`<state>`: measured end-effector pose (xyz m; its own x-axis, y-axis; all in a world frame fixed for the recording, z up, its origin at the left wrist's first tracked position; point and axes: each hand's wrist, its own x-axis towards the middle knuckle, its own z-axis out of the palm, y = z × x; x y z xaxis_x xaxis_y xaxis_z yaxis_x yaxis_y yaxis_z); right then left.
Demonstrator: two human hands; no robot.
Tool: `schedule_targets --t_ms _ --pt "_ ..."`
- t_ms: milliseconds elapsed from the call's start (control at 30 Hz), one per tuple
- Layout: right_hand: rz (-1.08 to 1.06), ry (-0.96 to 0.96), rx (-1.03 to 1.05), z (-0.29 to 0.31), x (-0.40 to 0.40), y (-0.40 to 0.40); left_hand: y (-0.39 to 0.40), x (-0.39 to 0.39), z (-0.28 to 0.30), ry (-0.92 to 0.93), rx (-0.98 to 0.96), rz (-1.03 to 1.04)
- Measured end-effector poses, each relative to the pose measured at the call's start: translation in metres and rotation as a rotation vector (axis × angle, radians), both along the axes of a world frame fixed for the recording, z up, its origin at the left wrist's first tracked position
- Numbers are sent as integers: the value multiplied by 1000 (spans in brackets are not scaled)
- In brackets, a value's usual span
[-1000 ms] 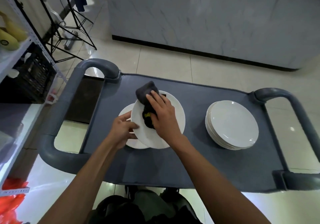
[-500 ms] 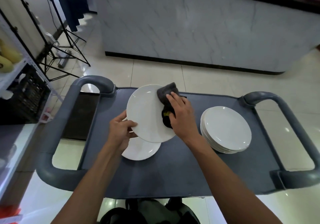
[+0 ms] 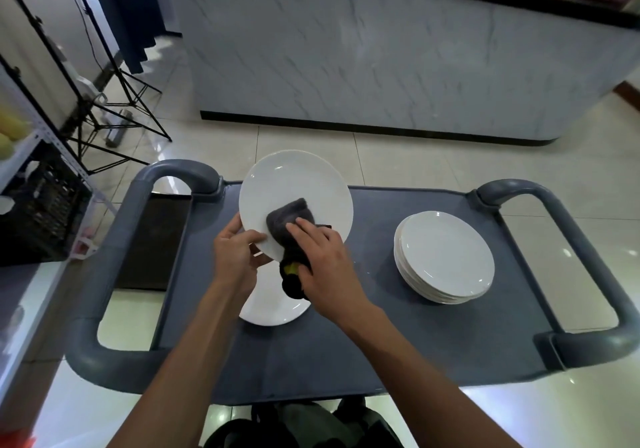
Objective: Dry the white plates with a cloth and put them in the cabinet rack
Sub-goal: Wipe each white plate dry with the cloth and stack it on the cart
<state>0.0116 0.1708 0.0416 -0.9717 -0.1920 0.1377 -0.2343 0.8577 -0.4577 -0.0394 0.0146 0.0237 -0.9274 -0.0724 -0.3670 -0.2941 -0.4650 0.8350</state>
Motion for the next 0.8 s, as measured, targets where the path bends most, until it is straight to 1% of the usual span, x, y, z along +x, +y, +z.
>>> schedule_targets --t_ms 100,233,467,633,800 --pt "-2 -5 -30 1 -1 6 -4 -1 2 45 -21 -38" --pt "-43 23 -25 1 -8 25 -8 1 3 42 -5 -29" --pt "-193 80 69 13 -39 60 -9 4 6 46 -21 -88" --pt "-194 112 100 25 -59 64 -2 7 8 67 -37 -190" --pt "-132 152 49 31 -70 50 2 8 8 57 -54 -232"
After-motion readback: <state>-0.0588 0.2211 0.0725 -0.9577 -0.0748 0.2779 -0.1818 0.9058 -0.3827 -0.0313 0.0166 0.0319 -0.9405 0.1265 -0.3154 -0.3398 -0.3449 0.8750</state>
